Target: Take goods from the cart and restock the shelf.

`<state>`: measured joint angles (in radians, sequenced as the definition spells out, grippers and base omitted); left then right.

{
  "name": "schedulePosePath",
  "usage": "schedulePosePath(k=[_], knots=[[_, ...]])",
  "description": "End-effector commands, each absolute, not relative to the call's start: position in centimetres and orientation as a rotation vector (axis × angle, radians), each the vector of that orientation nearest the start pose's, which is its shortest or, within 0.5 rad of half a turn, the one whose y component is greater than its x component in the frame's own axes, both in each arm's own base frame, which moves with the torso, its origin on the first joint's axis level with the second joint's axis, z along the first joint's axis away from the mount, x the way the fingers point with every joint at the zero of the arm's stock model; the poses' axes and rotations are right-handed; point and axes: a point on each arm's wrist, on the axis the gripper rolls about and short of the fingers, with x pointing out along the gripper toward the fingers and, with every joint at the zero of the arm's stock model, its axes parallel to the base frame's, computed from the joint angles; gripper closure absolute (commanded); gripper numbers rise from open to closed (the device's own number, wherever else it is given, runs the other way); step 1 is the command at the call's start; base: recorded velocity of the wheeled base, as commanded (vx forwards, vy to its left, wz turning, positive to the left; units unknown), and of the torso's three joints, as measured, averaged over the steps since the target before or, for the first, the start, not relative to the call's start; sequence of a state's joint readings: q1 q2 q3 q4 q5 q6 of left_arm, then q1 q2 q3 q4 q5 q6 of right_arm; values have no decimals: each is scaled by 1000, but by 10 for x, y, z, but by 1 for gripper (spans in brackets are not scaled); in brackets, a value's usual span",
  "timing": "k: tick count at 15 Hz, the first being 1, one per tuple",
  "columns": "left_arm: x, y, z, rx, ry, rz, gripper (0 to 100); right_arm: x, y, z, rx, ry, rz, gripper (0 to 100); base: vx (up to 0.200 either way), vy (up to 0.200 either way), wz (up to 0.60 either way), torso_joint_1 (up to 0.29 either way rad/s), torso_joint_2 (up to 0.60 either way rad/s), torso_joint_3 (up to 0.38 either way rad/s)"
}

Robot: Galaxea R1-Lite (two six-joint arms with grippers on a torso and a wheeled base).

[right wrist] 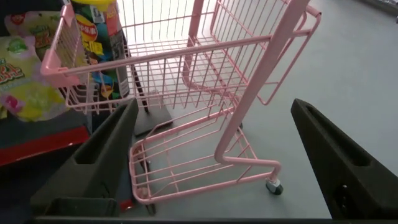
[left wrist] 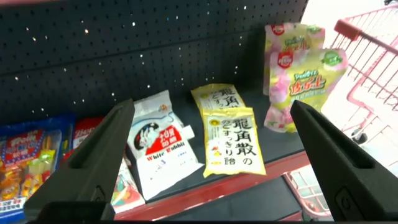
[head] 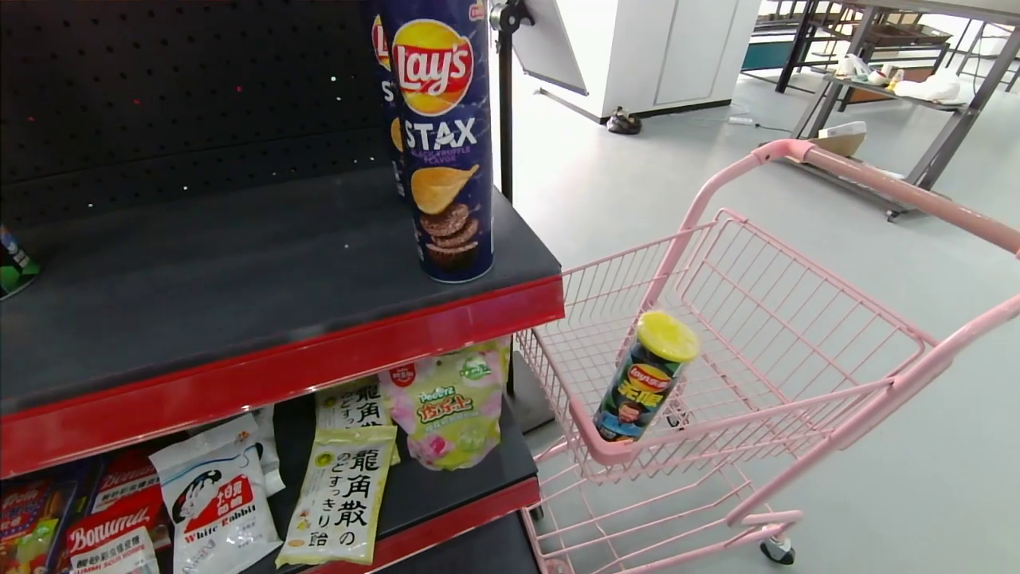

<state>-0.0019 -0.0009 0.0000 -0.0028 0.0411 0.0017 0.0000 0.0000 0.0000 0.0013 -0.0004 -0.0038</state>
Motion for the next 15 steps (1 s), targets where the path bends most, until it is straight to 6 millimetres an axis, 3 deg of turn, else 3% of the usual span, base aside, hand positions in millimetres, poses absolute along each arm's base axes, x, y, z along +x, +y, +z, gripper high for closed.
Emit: schedulePosePath(k=[1, 6, 13, 14, 15], knots=[[-23, 1, 76, 1, -3, 40, 0, -23, 0, 75, -5, 3, 0, 0, 0, 0, 0, -119, 496, 393], [-23, 1, 76, 1, -3, 40, 0, -23, 0, 75, 0, 3, 2, 0, 0, 0, 0, -83, 446, 358], [-23, 1, 76, 1, -3, 40, 0, -24, 0, 81, -4, -15, -20, 0, 0, 0, 0, -8, 45, 37], [-23, 1, 76, 1, -3, 40, 0, -23, -1, 135, 22, -51, -30, 0, 0, 0, 0, 0, 0, 0], [-23, 1, 76, 1, -3, 38, 0, -3, -1, 193, 168, -34, -53, 0, 0, 0, 0, 0, 0, 0]])
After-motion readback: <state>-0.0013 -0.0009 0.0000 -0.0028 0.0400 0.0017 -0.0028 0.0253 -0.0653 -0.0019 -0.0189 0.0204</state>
